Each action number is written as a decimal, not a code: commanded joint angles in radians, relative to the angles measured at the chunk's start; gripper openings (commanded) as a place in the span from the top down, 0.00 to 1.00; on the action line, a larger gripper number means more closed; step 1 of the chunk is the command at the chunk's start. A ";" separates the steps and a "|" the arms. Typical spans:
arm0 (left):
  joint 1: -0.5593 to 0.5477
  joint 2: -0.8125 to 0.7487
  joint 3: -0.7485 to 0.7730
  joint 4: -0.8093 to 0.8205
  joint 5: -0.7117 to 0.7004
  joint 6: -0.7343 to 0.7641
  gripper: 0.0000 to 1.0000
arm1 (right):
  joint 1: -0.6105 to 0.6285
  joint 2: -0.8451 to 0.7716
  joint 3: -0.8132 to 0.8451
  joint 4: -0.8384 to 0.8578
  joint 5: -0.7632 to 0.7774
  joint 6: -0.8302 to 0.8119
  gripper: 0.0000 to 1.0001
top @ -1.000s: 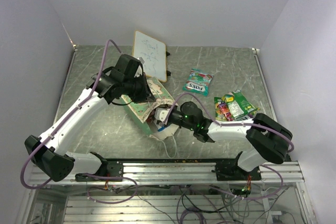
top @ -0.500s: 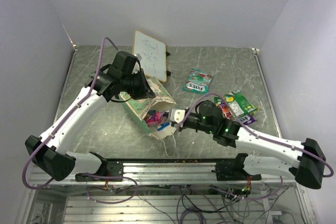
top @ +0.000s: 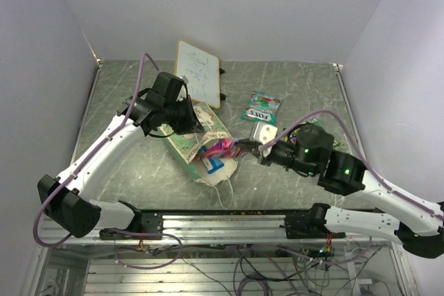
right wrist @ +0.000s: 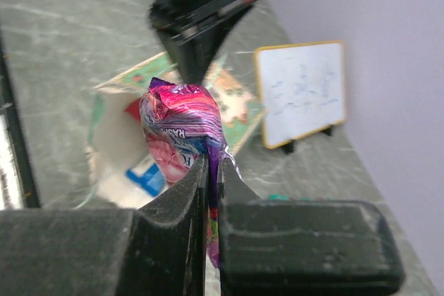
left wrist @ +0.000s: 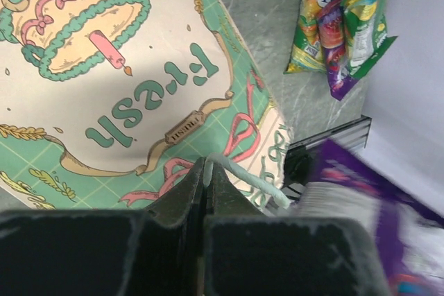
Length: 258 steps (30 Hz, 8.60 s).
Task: Take the snacks out of the paper bag
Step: Pick up the snack from the paper bag, then place the snack at the center of the board, then pick up the snack from the paper bag, then place the snack at the center of the board.
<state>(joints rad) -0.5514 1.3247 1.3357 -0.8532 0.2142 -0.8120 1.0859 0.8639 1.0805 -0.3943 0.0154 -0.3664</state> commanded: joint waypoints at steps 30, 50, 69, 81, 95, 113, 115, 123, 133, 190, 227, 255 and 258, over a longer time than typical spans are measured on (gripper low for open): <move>0.033 0.052 0.045 0.018 0.005 0.094 0.93 | -0.774 0.864 0.365 0.325 -0.117 -0.489 1.00; 0.037 0.042 0.003 0.043 0.044 0.079 0.93 | -0.700 0.874 0.040 0.371 -0.121 -0.426 1.00; 0.036 -0.029 -0.005 -0.028 0.062 0.048 0.93 | -0.690 0.950 -0.024 0.504 -0.077 -0.350 1.00; 0.036 -0.120 -0.071 -0.036 0.092 -0.013 0.93 | -0.677 0.872 -0.084 0.524 -0.157 -0.329 0.74; 0.037 -0.200 -0.104 -0.036 0.082 -0.062 0.93 | -0.358 0.297 -0.431 0.482 -0.238 0.038 0.57; 0.036 -0.096 -0.082 0.031 0.169 -0.076 0.93 | 0.305 0.197 -0.640 0.722 0.190 0.229 0.48; 0.036 -0.097 -0.110 0.065 0.189 -0.102 0.93 | 0.318 0.324 -0.616 0.823 0.296 0.249 0.47; 0.021 -0.062 -0.115 0.091 0.227 -0.153 0.93 | 0.322 0.676 -0.511 1.138 0.522 0.178 0.38; -0.007 -0.016 -0.047 0.059 0.209 -0.150 0.93 | 0.283 0.866 -0.504 1.428 0.665 0.173 0.30; 0.044 0.027 0.013 -0.066 0.180 -0.014 0.93 | 0.143 0.758 -0.560 0.988 0.339 0.491 1.00; 0.051 -0.012 -0.122 0.152 0.147 -0.099 0.93 | -0.226 0.277 0.151 -0.140 0.621 0.559 1.00; 0.051 0.055 -0.092 0.153 0.190 -0.060 0.93 | -0.890 0.408 -0.138 -0.333 0.590 1.225 1.00; 0.050 0.056 -0.092 0.147 0.197 -0.052 0.93 | -0.891 0.400 -0.152 -0.367 0.587 1.258 0.95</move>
<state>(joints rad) -0.5110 1.3754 1.2076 -0.7074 0.3794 -0.8925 0.2001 1.2747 0.9424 -0.7677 0.5922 0.8295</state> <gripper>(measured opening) 0.081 0.035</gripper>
